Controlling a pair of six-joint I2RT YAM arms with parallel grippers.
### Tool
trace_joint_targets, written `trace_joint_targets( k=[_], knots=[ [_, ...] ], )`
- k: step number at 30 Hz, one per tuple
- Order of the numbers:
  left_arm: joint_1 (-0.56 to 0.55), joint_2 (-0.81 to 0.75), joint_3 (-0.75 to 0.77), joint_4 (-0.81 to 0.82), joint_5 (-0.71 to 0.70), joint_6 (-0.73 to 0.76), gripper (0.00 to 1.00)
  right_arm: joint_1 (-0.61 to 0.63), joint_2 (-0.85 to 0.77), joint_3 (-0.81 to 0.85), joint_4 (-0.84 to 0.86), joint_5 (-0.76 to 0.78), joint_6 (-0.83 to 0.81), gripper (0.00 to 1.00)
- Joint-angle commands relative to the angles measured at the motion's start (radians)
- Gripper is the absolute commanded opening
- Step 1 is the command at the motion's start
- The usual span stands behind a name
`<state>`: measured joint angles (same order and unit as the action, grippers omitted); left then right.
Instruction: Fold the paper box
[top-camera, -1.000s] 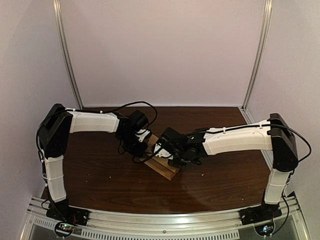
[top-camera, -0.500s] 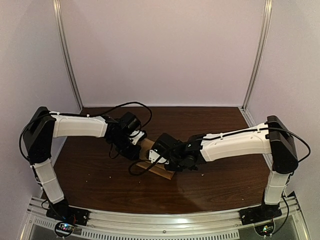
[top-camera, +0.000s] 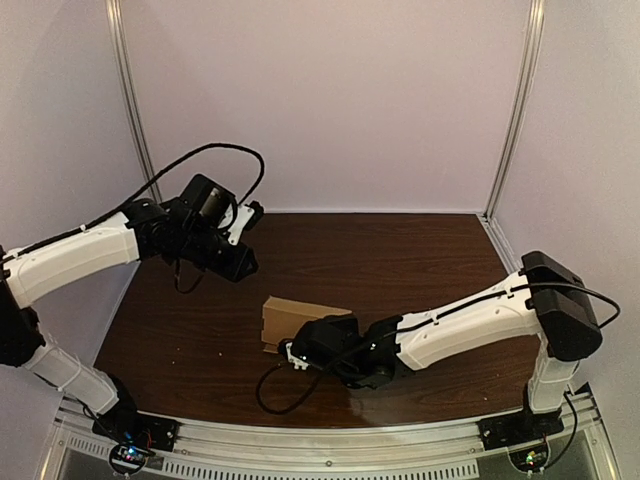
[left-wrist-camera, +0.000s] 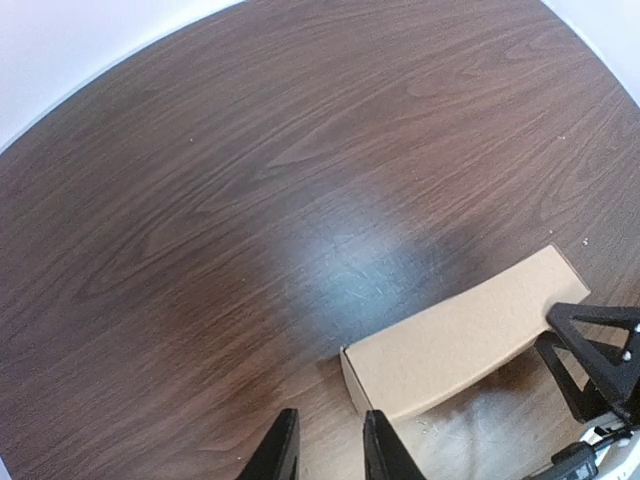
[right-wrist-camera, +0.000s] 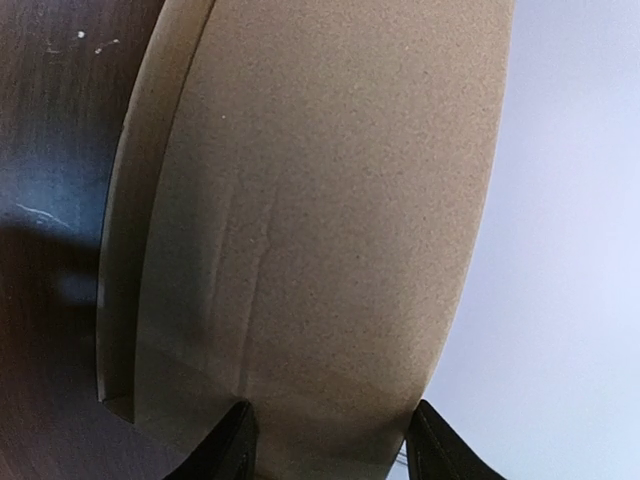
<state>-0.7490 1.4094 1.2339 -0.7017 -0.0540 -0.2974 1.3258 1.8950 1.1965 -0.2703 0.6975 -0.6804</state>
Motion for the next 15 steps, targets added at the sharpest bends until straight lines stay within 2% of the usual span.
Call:
trace_joint_targets(
  k=[1,8,15],
  knots=[
    [-0.001,0.078,-0.009,0.038,0.038,0.001,0.25,0.061,0.076,-0.07,0.001,0.014,-0.085,0.52],
    [-0.022,0.093,-0.11,0.169,0.164,-0.033,0.24,0.091,0.109,-0.08,0.029,0.057,-0.133,0.54],
    [-0.053,0.08,-0.202,0.197,0.167,-0.026,0.23,0.103,0.138,-0.066,-0.002,0.052,-0.125,0.57]
  ],
)
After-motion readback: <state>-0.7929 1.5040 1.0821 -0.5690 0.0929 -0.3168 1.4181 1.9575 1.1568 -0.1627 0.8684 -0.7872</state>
